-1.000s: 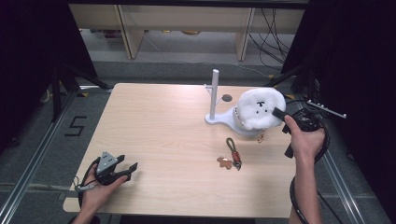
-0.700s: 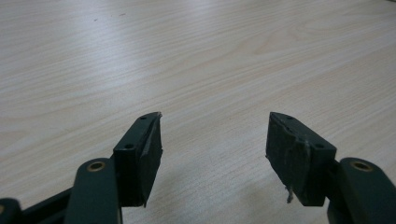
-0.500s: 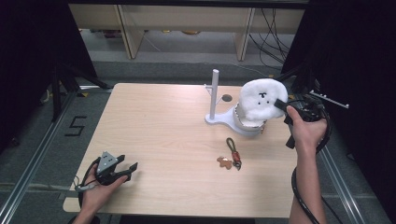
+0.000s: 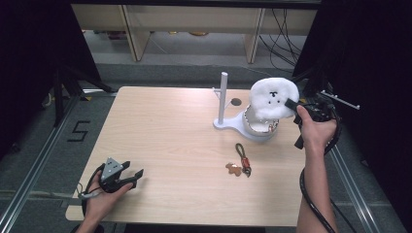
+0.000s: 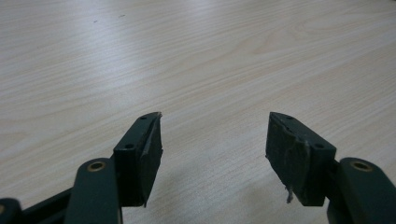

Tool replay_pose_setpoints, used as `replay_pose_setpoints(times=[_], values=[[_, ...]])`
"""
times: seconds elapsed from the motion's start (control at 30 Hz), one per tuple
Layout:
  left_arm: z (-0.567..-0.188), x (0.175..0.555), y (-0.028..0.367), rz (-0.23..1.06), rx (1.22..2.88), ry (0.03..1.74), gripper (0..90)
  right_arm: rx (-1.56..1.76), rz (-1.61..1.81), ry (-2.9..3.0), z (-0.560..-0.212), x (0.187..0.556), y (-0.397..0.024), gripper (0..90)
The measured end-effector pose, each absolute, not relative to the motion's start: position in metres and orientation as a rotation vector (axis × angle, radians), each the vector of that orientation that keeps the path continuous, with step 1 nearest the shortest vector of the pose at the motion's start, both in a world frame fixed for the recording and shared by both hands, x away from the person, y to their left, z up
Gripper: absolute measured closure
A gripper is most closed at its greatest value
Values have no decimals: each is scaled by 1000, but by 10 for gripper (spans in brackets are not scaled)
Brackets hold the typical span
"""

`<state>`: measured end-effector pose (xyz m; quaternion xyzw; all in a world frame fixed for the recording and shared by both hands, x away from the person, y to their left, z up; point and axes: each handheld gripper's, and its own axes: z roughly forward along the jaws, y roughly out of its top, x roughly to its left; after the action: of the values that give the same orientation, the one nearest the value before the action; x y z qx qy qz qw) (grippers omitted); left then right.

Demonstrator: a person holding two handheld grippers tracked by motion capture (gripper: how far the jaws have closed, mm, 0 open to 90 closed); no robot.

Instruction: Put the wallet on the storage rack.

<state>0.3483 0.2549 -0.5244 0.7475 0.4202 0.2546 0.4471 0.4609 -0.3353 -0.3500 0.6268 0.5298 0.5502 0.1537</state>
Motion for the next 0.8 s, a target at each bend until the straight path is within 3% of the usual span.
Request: replay_pose_setpoints(times=[0.8], values=[[-524, 348, 254, 633, 1855, 1039, 357, 1824, 1585, 1482, -366, 488, -334, 790]])
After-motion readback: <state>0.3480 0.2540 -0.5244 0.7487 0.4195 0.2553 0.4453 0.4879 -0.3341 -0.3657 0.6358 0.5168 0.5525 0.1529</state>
